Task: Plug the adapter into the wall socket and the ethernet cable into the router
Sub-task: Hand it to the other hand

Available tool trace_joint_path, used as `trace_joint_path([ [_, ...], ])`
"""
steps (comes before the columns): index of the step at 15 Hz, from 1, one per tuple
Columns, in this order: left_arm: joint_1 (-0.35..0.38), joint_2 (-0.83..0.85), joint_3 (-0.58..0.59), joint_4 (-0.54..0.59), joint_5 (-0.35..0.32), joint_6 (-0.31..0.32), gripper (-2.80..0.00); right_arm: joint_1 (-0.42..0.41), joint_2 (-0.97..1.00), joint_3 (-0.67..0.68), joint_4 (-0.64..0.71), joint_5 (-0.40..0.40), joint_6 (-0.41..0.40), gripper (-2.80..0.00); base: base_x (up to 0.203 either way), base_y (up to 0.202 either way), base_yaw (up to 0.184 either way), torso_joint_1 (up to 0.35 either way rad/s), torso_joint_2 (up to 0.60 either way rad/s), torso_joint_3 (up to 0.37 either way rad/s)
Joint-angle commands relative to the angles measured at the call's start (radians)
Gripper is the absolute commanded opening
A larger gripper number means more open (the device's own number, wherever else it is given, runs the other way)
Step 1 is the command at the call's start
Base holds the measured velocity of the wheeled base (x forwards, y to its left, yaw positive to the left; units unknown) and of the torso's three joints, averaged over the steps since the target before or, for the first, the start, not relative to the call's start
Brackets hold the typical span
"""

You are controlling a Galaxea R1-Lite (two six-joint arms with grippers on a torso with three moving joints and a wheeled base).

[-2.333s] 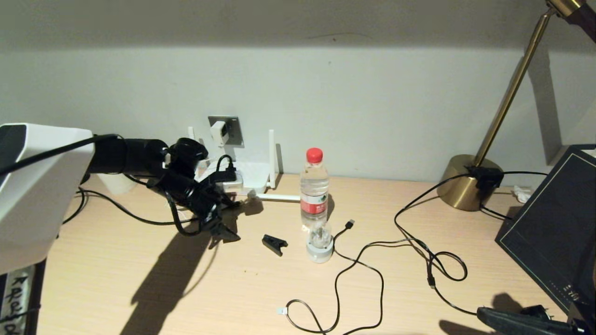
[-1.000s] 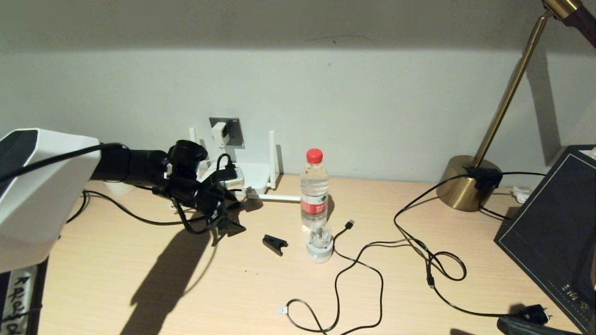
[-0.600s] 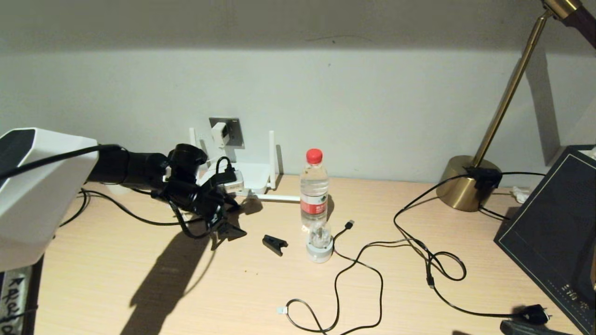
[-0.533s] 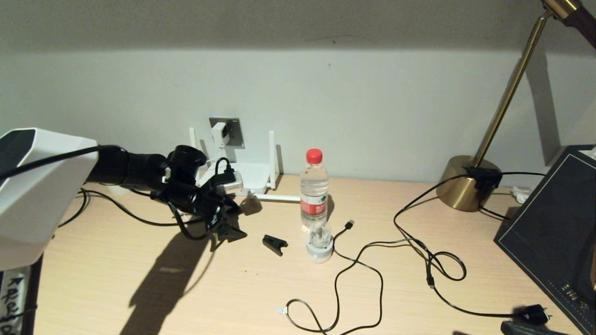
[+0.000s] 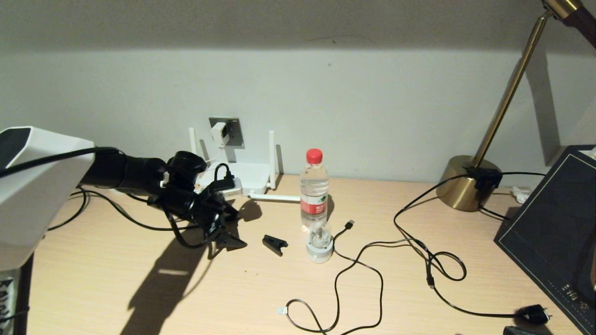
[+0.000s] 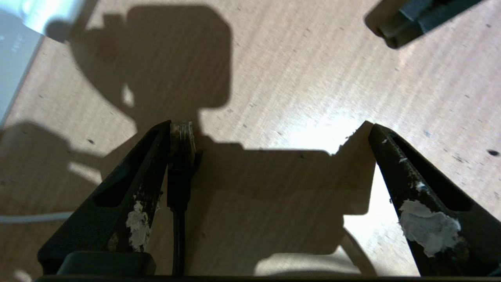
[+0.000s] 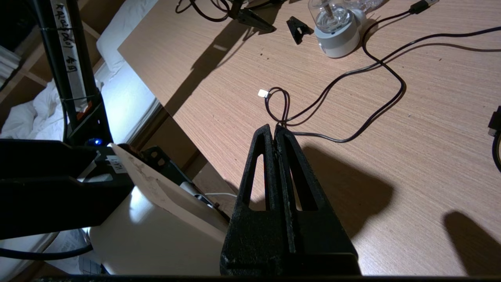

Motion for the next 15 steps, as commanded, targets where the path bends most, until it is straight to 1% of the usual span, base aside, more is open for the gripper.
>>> trace_joint_path([
  [1,0.017,-0.023,0.012,0.003,-0.004,0.007,0.00,0.001,-0.019,-0.002,0.009,0.002,0.002,-2.80,0.000,0.000,0.000,0.000,0.00,0.000],
  [3,0.036,-0.014,0.006,-0.008,-0.004,0.015,0.00,0.001,-0.020,-0.003,0.011,0.002,0.002,-2.80,0.000,0.000,0.000,0.000,0.00,0.000],
  [4,0.047,-0.012,0.004,-0.007,-0.004,0.029,0.00,0.001,-0.024,-0.003,0.011,0.002,0.002,-2.80,0.000,0.000,0.000,0.000,0.00,0.000],
  [6,0.075,-0.003,-0.015,0.002,-0.004,0.102,0.00,0.001,-0.036,-0.005,0.023,0.002,0.002,-2.80,0.000,0.000,0.000,0.000,0.00,0.000],
  [7,0.090,0.004,-0.025,0.006,-0.004,0.130,0.00,0.001,-0.034,-0.005,0.023,0.003,0.002,-2.80,0.000,0.000,0.000,0.000,0.00,0.000],
  [8,0.101,0.005,-0.027,0.009,-0.005,0.144,0.00,0.001,-0.034,-0.005,0.023,0.004,0.002,-2.80,0.000,0.000,0.000,0.000,0.00,0.000],
  [14,0.106,0.020,-0.039,0.011,-0.005,0.154,0.00,0.001,-0.034,-0.005,0.023,0.004,0.002,-2.80,0.000,0.000,0.000,0.000,0.00,0.000],
  [15,0.105,0.024,-0.043,0.011,-0.005,0.162,-1.51,0.001,-0.034,-0.005,0.023,0.004,0.002,-2.80,0.000,0.000,0.000,0.000,0.00,0.000],
])
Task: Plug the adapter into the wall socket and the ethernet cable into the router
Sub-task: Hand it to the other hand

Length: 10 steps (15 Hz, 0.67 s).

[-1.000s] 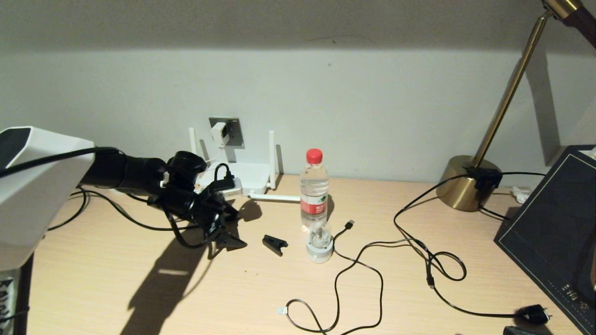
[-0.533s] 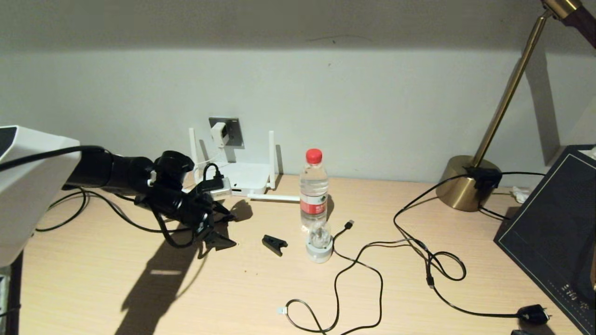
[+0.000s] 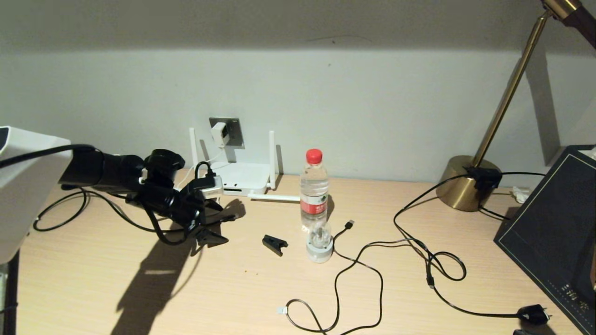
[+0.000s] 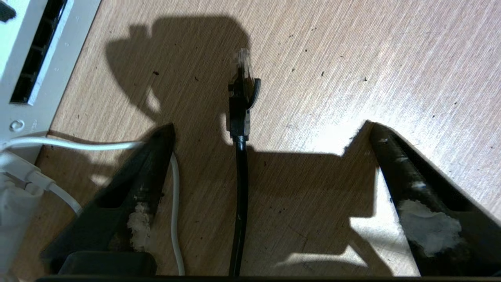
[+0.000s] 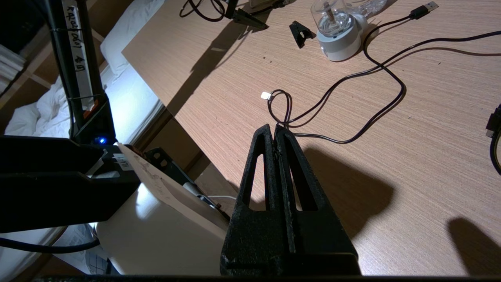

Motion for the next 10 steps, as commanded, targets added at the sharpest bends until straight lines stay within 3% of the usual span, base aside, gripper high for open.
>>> trace_joint_path([
  [1,-0.001,0.023,-0.014,0.001,-0.003,0.016,-2.80,0.001,0.002,0.000,-0.003,0.002,0.003,-2.80,0.000,0.000,0.000,0.000,0.00,0.000],
  [10,0.000,0.038,-0.021,0.000,-0.003,0.023,-2.80,0.001,0.002,-0.009,-0.003,0.002,0.003,-2.80,0.000,0.000,0.000,0.000,0.00,0.000],
])
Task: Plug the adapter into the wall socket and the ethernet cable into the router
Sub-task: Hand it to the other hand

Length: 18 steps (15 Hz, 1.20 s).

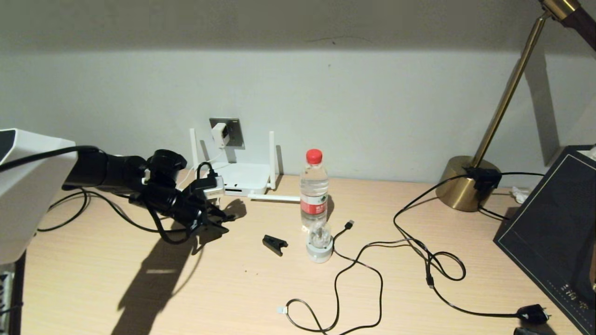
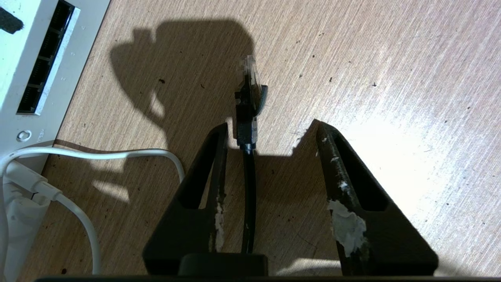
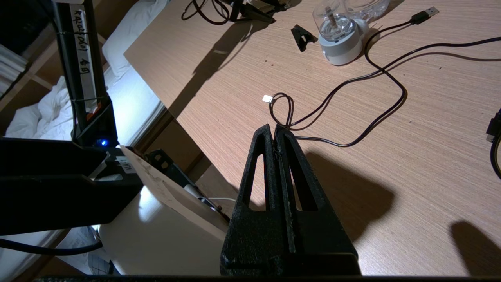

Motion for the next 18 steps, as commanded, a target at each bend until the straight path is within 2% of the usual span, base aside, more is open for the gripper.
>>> trace_joint_path([
  [1,0.000,0.012,0.000,0.002,-0.002,0.006,-2.80,0.001,0.003,0.001,-0.002,0.002,0.003,-2.80,0.000,0.000,0.000,0.000,0.00,0.000],
  [7,-0.003,0.021,-0.008,-0.009,-0.002,0.015,-2.80,0.001,0.006,0.002,-0.002,0.002,0.010,-2.80,0.000,0.000,0.000,0.000,0.00,0.000],
  [11,-0.007,0.010,-0.057,0.049,-0.008,0.042,-2.80,0.001,0.010,-0.001,-0.002,0.006,0.011,-2.80,0.000,0.000,0.000,0.000,0.00,0.000],
  [18,-0.007,-0.002,-0.063,0.056,-0.008,0.053,-2.80,0.001,0.011,-0.002,-0.002,0.017,0.011,-2.80,0.000,0.000,0.000,0.000,0.00,0.000],
])
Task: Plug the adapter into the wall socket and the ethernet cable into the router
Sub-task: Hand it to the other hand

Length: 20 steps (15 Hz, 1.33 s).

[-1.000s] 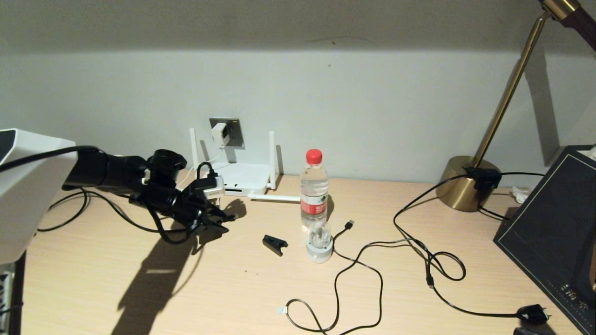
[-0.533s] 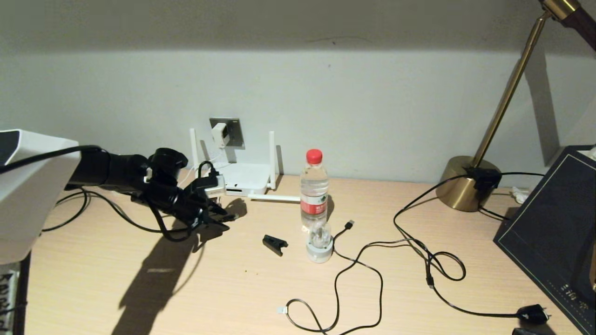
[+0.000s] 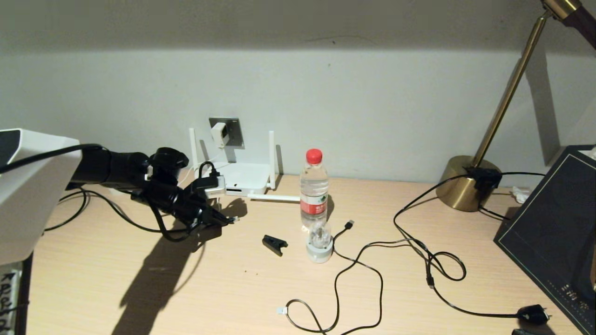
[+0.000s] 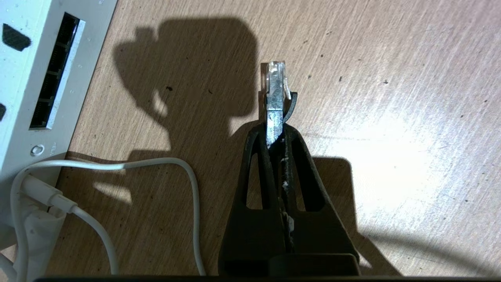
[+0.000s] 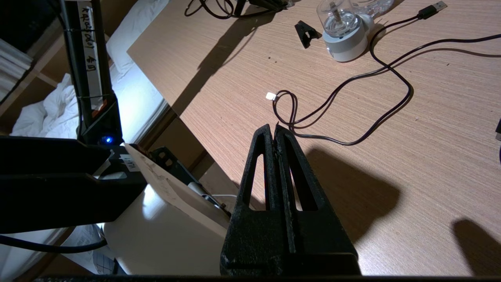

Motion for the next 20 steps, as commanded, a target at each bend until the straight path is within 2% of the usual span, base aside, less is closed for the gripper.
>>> trace_joint_path([
  [1,0.001,-0.011,-0.002,0.003,-0.005,0.005,-2.80,0.001,0.002,0.000,-0.003,0.002,0.002,-2.80,0.000,0.000,0.000,0.000,0.00,0.000],
  [4,-0.003,-0.047,0.000,0.024,-0.005,0.008,-2.80,0.001,0.020,-0.013,-0.003,0.002,0.009,-2.80,0.000,0.000,0.000,0.000,0.00,0.000],
  [8,-0.030,-0.149,0.003,0.053,-0.005,0.008,-2.80,0.001,0.106,-0.106,-0.003,0.002,0.114,-2.80,0.000,0.000,0.000,0.000,0.00,0.000],
  [10,-0.060,-0.204,0.002,0.053,-0.007,0.007,-2.80,0.001,0.183,-0.158,0.000,0.002,0.128,-2.80,0.000,0.000,0.000,0.000,0.00,0.000],
  [12,-0.097,-0.266,0.006,0.044,-0.007,0.009,-2.80,0.001,0.287,-0.237,0.054,0.009,0.138,-2.80,0.000,0.000,0.000,0.000,0.00,0.000],
  [14,-0.151,-0.350,0.027,0.034,-0.005,0.010,-2.80,0.001,0.381,-0.356,0.144,0.043,0.193,-2.80,0.000,0.000,0.000,0.000,0.00,0.000],
  [15,-0.185,-0.393,0.056,0.004,-0.003,0.011,-2.80,0.001,0.422,-0.415,0.192,0.056,0.226,-2.80,0.000,0.000,0.000,0.000,0.00,0.000],
  [17,-0.262,-0.480,0.192,-0.127,0.003,0.007,-2.80,0.003,0.479,-0.523,0.303,0.078,0.274,-2.80,0.000,0.000,0.000,0.000,0.00,0.000],
  [20,-0.351,-0.612,0.407,-0.290,0.033,-0.011,-2.80,0.016,0.570,-0.651,0.360,0.102,0.320,-2.80,0.000,0.000,0.000,0.000,0.00,0.000],
])
